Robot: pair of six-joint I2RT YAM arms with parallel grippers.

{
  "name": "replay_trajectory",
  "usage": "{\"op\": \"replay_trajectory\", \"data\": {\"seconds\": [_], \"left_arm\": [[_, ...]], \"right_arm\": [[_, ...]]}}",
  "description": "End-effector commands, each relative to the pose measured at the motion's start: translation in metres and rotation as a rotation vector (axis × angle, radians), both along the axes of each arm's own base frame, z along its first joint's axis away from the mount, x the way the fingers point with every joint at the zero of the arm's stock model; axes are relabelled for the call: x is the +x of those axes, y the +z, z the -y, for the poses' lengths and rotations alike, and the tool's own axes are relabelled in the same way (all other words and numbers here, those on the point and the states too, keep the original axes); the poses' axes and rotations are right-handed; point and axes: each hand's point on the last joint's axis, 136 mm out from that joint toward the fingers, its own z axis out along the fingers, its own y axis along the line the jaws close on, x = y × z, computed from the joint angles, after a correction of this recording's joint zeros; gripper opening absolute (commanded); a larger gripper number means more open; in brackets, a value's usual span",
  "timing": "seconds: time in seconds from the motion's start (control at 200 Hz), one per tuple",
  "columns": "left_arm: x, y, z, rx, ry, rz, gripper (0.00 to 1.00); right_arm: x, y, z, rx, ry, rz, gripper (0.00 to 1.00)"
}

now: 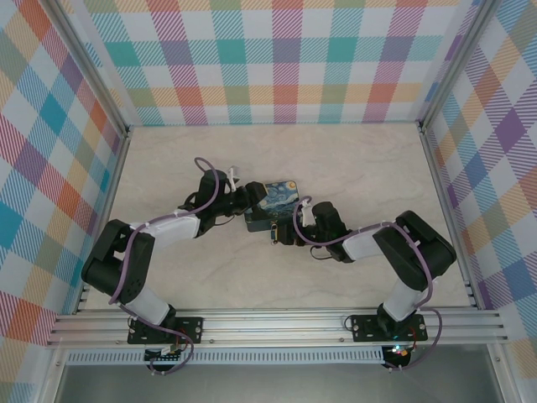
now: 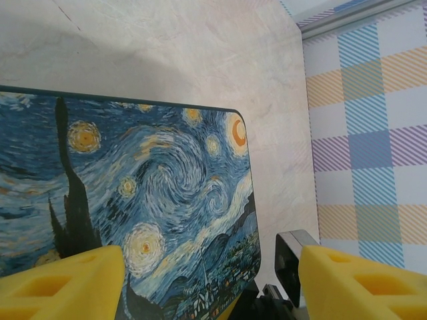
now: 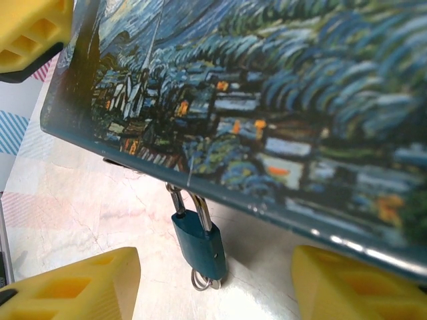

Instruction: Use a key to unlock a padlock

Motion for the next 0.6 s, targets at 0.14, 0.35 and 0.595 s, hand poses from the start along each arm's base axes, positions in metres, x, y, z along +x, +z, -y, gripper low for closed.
{"op": "replay_trajectory", "data": {"seconds": [0.14,0.35,0.595], "left_arm": [[-0.007,-0.006,0.015,-0.009,-0.014,-0.02,0.69],[-0.01,-0.009,0.019,-0.008,-0.015,-0.026,0.69],[-0.009,0.004,0.02,0.0,-0.018,0.004,0.7]], "right_arm": [[-0.003,0.001,-0.009,0.028,0.056,0.023,0.57],[-0.006,-0.005,-0.004,0.006,0.052,0.014,0.56],[0.008,0.007,0.018,0.029,-0.034,0.055,0.72]]}}
